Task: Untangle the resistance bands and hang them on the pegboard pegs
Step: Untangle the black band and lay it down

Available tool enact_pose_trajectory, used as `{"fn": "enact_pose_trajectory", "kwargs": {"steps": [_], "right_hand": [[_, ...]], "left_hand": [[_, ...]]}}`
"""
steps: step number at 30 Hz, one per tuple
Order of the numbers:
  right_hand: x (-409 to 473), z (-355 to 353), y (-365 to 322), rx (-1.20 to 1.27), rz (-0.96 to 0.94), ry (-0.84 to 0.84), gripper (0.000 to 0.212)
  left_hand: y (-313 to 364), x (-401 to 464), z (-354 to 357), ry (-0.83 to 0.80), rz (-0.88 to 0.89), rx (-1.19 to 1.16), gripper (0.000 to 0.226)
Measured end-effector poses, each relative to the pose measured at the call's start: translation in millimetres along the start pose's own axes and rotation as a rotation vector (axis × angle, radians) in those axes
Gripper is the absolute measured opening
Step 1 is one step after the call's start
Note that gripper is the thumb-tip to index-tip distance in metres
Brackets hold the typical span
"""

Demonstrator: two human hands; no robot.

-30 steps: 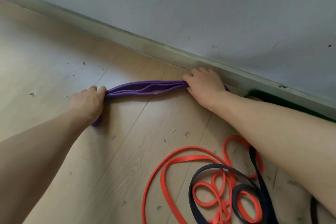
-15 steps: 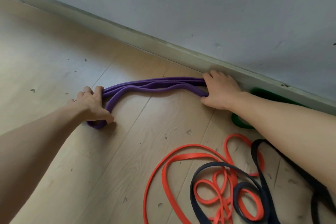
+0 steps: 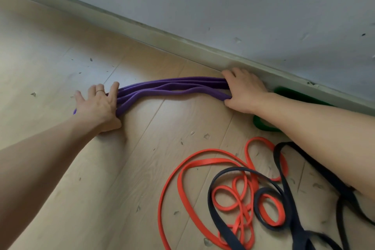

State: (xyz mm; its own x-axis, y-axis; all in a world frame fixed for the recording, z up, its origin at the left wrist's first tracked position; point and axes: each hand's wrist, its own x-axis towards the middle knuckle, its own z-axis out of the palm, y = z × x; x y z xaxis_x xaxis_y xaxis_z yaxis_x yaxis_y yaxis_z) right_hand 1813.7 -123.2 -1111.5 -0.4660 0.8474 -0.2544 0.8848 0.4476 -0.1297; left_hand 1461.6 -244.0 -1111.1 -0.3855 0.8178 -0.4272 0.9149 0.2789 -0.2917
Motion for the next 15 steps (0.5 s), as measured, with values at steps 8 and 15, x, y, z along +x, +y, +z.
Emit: {"fn": "enact_pose_trajectory", "kwargs": {"steps": [8,15], "right_hand": [[-97.0,-3.5,-15.5,0.068,-0.143,0.243,0.039],[-189.5,15.8,-20.6,-0.057,-0.075,-0.19,0.034]], "left_hand": [[101.9,-73.4,-37.5,0.211,0.478,0.016,0.101],[172.5,-166.3,-42.6,0.044,0.727,-0.051,0.079]]}}
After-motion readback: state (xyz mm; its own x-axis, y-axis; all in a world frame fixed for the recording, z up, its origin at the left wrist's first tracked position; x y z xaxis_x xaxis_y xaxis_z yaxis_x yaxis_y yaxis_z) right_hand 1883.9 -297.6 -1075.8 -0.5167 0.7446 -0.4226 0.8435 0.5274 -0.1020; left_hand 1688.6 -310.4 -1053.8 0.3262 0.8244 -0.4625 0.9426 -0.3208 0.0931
